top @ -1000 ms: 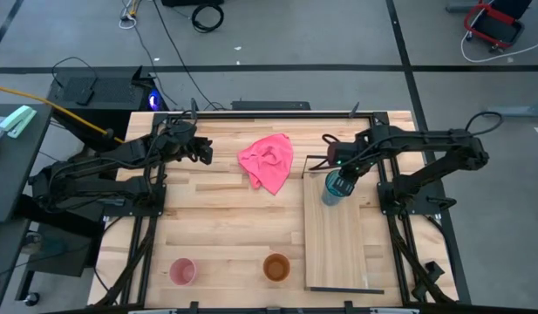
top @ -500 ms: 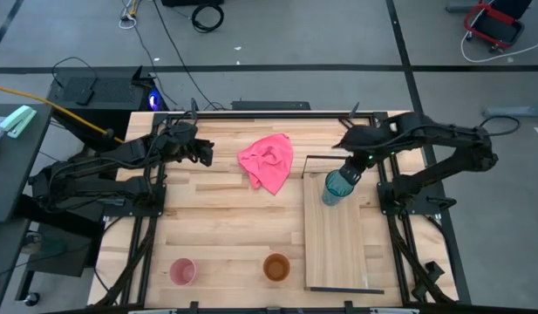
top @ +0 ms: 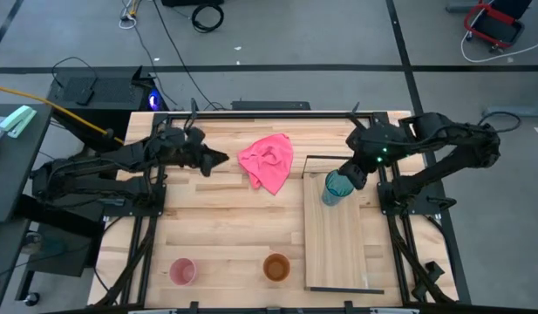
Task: Stack small to large cups/mugs on shelf
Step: Put the yellow cup on the shelf
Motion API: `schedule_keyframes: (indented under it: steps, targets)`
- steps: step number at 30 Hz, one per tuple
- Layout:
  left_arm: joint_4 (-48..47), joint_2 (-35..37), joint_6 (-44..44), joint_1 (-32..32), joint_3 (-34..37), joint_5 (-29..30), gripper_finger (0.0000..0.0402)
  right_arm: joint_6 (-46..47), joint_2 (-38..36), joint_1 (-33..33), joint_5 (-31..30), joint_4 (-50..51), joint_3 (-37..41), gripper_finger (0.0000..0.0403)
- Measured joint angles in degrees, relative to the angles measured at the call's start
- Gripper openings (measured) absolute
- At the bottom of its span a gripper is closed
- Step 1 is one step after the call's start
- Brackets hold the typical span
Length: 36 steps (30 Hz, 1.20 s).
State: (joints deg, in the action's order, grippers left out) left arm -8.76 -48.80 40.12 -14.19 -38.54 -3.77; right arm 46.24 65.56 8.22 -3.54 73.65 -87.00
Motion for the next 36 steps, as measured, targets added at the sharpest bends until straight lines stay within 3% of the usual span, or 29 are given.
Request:
schedule_keyframes:
  steps: [4, 8, 12, 16, 21, 29, 32, 36]
  targets:
    - [10.12, -0.01, 3.66, 7.33, 0.0, 0.78, 0.0107, -0.13, 0.04, 4.71, 1.25, -0.02, 0.0, 0.0096]
    - [17.02, -1.79, 6.07, 16.01, 0.03, 7.65, 0.0106, -0.21, 0.0, 10.03, 1.23, -0.03, 0.0, 0.0096]
    - [25.75, -7.61, 8.24, 24.56, -0.02, 13.63, 0.0102, -0.22, 0.0, 15.01, 1.24, -0.19, 0.0, 0.0096]
    - [30.31, -16.58, 8.34, 30.86, -2.82, 14.75, 0.0096, 0.69, 0.0, 18.79, 0.49, -1.89, 0.02, 0.0096]
    - [20.56, -25.71, 8.34, 35.38, -11.02, 14.05, 0.0088, 3.7, 0.48, 21.08, 0.34, -4.81, 0.02, 0.0096]
    - [-14.93, -33.56, 11.85, 40.0, -26.67, 13.31, 0.0075, 2.11, 6.05, 21.6, 0.82, -6.38, 0.02, 0.0096]
    - [-19.17, -36.22, 14.53, 42.61, -28.63, 10.93, 0.0073, 0.49, 9.61, 21.6, 2.21, -7.15, 0.02, 0.0096]
    - [-16.07, -40.76, 18.4, 45.68, -28.7, 8.02, 0.0076, -2.15, 14.29, 21.6, 3.41, -8.43, 0.04, 0.0096]
